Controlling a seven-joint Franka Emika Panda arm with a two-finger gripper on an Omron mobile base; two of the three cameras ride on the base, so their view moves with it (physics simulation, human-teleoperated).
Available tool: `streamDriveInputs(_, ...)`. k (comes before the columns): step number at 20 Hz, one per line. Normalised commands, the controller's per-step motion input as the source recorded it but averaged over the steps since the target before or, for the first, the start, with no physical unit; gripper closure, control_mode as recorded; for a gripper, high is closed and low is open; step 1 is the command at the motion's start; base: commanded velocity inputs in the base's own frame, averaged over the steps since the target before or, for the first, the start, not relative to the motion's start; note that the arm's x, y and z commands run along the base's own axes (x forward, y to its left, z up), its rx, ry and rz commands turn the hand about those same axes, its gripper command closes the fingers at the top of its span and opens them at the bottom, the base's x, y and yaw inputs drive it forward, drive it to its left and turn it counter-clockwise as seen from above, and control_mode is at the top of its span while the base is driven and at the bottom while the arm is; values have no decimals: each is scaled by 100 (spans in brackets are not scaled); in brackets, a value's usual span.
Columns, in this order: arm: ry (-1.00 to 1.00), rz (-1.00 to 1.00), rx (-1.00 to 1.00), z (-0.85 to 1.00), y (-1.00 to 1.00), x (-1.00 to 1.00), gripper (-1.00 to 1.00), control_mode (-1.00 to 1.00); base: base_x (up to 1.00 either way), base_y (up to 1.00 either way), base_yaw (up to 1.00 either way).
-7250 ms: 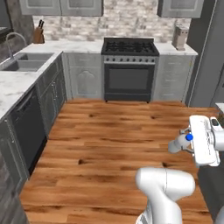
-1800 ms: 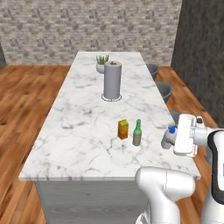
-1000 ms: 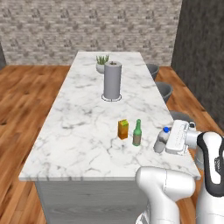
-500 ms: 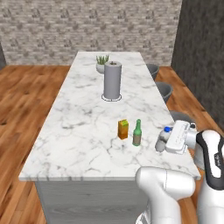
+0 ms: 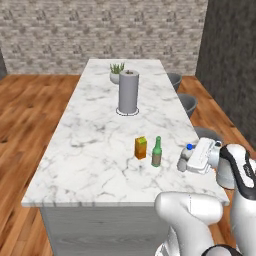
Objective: Move the drinks to the dining counter.
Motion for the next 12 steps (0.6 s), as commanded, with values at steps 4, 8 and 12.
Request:
streamDriveInputs(4, 0, -3, 0, -27, 0, 50, 100, -100, 0, 0, 0)
streamDriveInputs(8, 0, -3, 0, -28, 0, 52, 100, -100, 0, 0, 0)
streamDriveInputs(12, 0, -2, 0, -26, 0, 42, 100, -100, 0, 0, 0)
